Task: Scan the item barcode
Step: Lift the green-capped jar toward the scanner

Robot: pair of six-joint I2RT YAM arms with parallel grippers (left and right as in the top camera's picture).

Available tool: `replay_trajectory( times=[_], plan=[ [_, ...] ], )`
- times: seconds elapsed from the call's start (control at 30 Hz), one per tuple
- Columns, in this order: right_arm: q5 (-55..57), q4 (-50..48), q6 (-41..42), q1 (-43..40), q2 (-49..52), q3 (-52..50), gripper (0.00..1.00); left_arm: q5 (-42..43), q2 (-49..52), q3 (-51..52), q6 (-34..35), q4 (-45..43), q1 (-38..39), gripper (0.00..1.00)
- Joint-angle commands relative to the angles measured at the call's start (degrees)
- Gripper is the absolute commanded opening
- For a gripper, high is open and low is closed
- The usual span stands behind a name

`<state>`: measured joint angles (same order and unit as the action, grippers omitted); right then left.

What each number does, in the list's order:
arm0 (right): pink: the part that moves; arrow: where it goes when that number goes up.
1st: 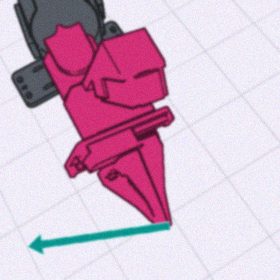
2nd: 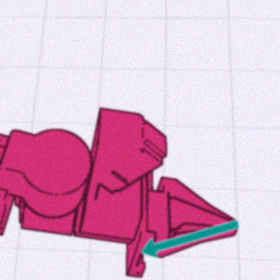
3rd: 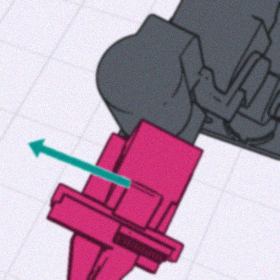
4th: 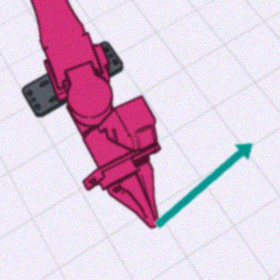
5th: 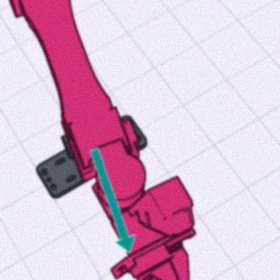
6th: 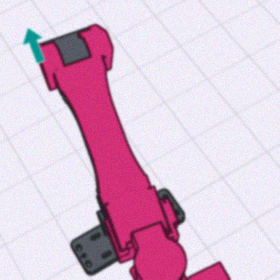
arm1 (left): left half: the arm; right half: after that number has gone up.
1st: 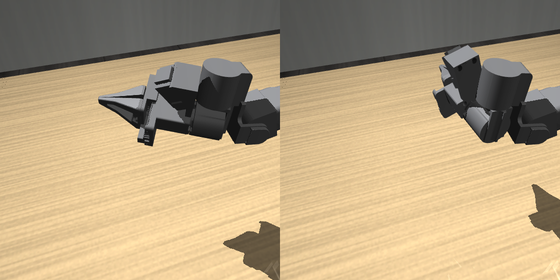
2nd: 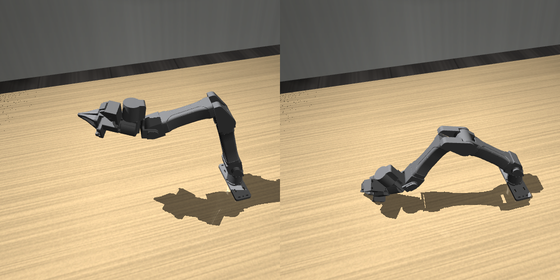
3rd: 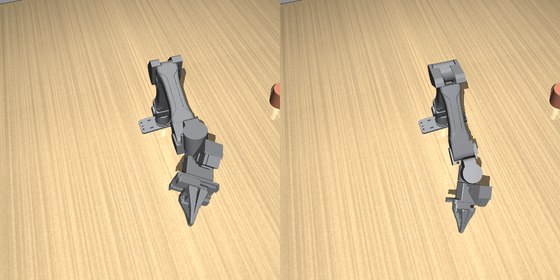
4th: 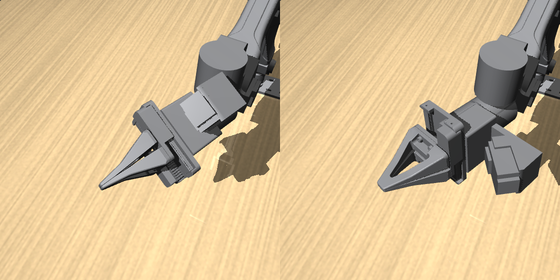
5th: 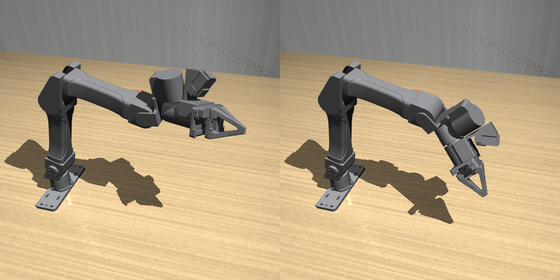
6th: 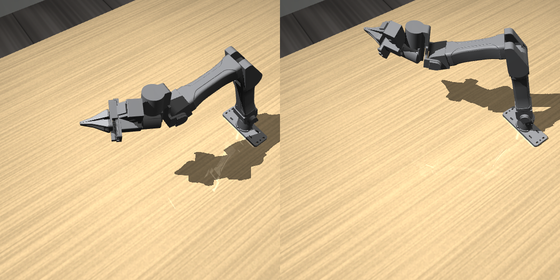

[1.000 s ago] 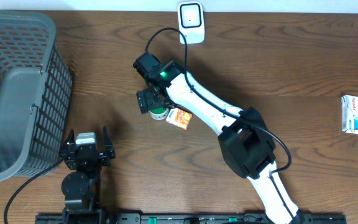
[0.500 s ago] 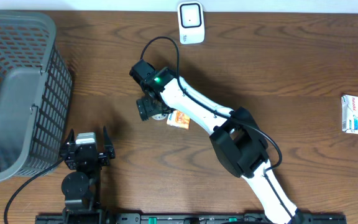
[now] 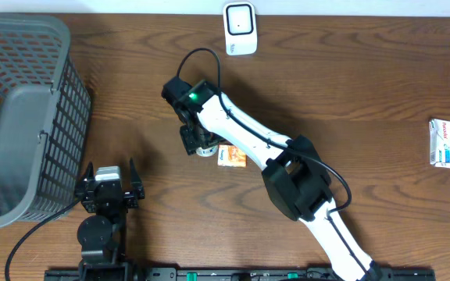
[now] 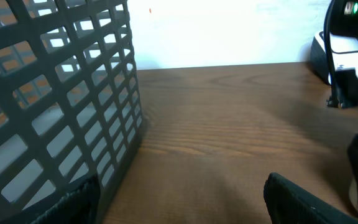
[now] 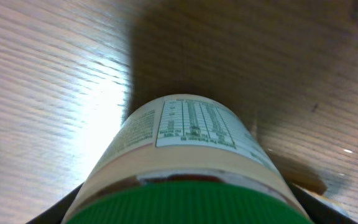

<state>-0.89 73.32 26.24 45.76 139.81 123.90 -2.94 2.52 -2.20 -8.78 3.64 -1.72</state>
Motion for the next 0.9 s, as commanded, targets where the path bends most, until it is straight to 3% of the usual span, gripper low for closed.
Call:
replay_trajectory(
  times=[0.0,0.13,0.3,0.5,0.63,0.77,0.83,0.87],
  plan=[
    [-5.25,7.34,-2.58,-0.76,-0.68,8.74,0.58,-0.5,-0.15,1.22,0.52,1.84,0.17,0.84],
    [-12.24,16.85,-10.51,-2.25,-0.68,14.25,0.59,-0.5,-0.15,1.25,0.52,1.84,0.17,0.85],
    [-11.96,18.1,-17.7,-3.43,-0.68,14.16,0.59,-0.5,-0.15,1.22,0.52,1.84,0.17,0.84],
    [11.23,3.93,-17.16,-2.25,-0.68,7.43,0.56,-0.5,-0.15,1.25,0.52,1.84,0.17,0.84],
    [11.74,-9.57,-20.87,-2.16,-0.68,-2.99,0.56,-0.52,-0.15,1.22,0.52,1.84,0.17,0.84],
    [11.74,-13.11,-21.64,-2.16,-0.68,-7.34,0.54,-0.5,-0.15,1.25,0.52,1.84,0.17,0.85],
    [11.54,-12.28,-21.55,-2.12,-0.74,-6.73,0.59,-0.52,-0.15,1.25,0.52,1.84,0.17,0.84],
    [10.88,-10.14,-20.06,-2.03,-0.74,-5.25,0.79,-0.52,-0.15,1.22,0.52,1.84,0.17,0.85]
  ],
)
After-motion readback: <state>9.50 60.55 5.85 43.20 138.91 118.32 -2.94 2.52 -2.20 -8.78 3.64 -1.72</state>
